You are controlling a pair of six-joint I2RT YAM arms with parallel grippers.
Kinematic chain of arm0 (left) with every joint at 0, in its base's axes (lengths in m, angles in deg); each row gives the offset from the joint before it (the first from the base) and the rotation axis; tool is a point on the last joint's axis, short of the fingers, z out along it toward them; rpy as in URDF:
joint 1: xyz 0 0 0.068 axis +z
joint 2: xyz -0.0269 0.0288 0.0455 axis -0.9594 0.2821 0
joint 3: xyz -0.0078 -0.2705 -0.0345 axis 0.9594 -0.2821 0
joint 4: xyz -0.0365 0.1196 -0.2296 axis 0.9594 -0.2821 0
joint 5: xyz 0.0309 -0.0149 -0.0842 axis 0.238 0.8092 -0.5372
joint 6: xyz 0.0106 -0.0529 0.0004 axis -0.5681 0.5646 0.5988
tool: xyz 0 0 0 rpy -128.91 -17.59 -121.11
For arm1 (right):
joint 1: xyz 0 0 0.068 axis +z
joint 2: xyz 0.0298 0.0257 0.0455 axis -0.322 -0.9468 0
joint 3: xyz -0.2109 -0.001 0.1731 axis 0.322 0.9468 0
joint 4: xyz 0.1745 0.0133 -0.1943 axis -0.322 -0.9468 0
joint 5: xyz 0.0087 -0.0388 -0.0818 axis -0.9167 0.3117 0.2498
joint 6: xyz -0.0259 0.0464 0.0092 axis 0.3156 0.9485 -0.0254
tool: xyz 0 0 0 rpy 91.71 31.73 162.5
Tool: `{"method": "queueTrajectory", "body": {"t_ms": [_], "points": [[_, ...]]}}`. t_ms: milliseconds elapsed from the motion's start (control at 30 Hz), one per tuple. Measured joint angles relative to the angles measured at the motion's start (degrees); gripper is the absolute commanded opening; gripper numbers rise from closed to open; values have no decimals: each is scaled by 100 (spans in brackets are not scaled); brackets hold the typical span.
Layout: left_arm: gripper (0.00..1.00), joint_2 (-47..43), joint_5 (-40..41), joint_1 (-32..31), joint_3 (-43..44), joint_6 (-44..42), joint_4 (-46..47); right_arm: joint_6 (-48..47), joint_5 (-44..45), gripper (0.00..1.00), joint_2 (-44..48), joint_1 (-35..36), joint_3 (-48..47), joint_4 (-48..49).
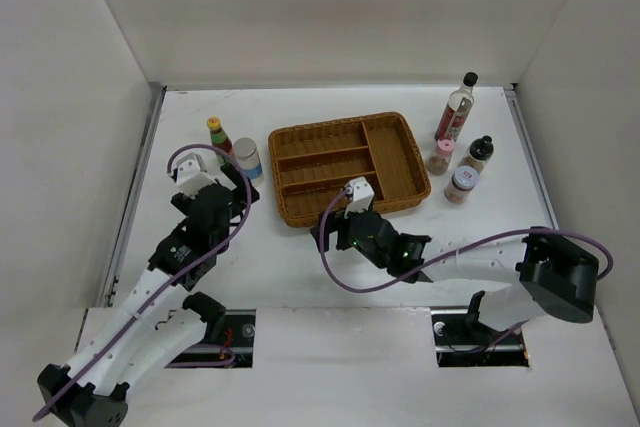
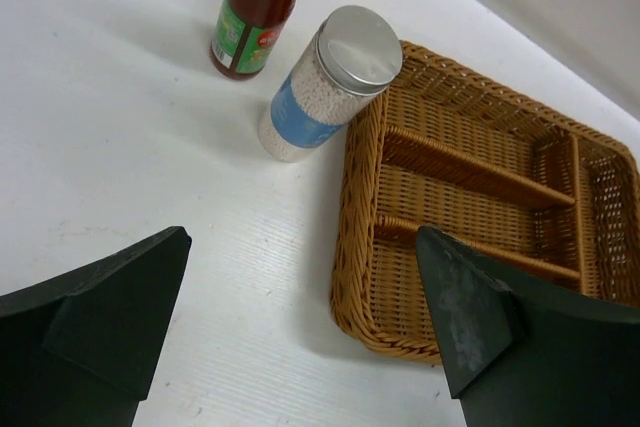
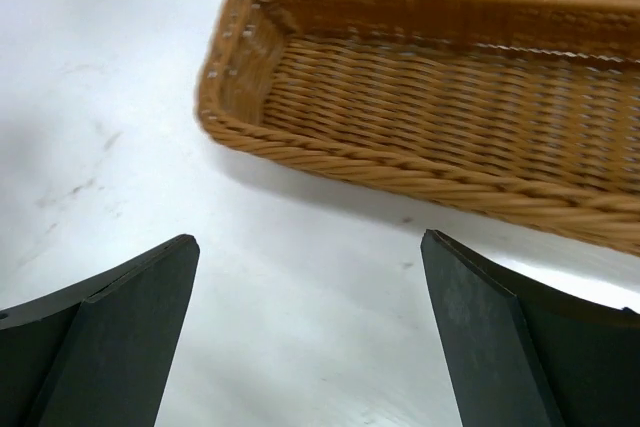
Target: Organize the condiment bottles
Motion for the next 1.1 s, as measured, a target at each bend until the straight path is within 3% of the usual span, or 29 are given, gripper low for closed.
{"method": "queueTrajectory", "body": {"t_ms": [500,533,567,600,633,667,700,733,767,833,933,1100], "points": [[100,942,184,83,280,-800,586,-468,-70,97,214,48,39,566],[100,990,181,92,280,-914,699,-485,-103,74,256,48,96,658],[100,1032,179,94,280,-1019,822,-531,-190,41,310,48,173,769],[100,1084,173,96,282,-1134,966,-566,-273,22,361,48,251,868],[97,1152,164,107,295,-1252,1115,-555,-367,16,424,46,343,981],[82,1244,136,127,319,-1360,1252,-527,-479,15,490,39,439,1084],[62,1349,116,129,352,-1427,1368,-503,-549,15,557,20,516,1147],[51,1482,94,129,389,-1502,1508,-490,-636,18,629,-4,588,1213],[49,1626,83,133,431,-1609,1615,-472,-695,25,688,-39,640,1259],[57,1921,74,175,483,-1762,1818,-442,-769,45,765,-129,715,1379],[82,2400,42,286,573,-1891,1980,-422,-831,71,791,-223,761,1541],[89,3178,-22,417,767,-1993,2218,-442,-1010,84,776,-249,796,1650]]}}
